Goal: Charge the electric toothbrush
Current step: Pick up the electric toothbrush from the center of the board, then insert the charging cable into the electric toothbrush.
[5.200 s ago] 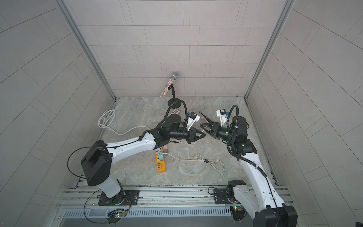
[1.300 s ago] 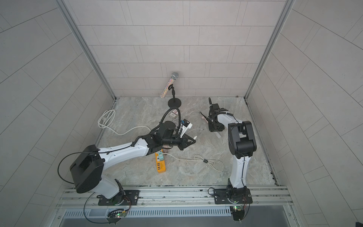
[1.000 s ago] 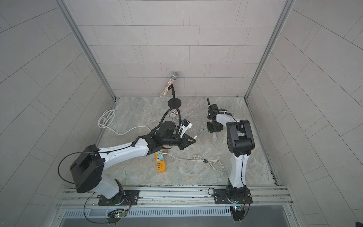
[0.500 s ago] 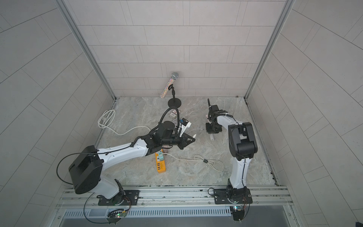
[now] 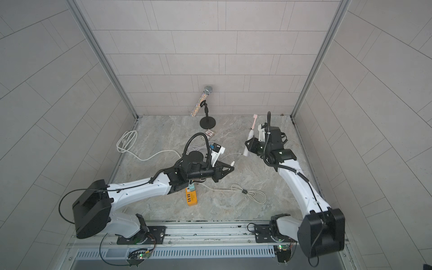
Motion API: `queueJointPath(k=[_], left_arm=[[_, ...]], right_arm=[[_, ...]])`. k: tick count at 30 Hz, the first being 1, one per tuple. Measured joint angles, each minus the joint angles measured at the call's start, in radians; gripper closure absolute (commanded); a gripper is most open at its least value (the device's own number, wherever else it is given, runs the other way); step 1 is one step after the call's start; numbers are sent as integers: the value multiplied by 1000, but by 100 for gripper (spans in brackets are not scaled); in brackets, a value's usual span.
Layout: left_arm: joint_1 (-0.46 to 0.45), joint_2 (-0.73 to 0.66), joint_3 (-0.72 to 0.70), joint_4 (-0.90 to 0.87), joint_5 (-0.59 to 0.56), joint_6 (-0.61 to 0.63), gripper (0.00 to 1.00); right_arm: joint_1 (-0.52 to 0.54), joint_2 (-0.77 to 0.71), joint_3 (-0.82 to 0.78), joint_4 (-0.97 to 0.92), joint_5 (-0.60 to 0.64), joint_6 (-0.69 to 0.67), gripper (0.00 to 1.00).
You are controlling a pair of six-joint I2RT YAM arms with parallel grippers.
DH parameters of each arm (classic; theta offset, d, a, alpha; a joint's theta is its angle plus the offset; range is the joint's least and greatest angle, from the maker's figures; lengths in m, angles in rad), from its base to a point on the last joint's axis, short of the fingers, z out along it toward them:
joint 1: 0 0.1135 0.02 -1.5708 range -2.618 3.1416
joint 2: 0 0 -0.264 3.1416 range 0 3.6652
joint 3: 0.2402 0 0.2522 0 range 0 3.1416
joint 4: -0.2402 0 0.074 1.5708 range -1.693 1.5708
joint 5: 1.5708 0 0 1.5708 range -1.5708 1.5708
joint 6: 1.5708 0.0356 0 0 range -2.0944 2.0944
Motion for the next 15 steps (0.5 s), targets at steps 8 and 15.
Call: queueJointPath(k=[8,15], left_arm=[[-59,18,-8,106,14,-58,100],[-56,3,-8,166,23,-80,100]], right_arm=[[46,-163,-111,265,-66,298,92],[46,-198,-161,431,-156,459,93]])
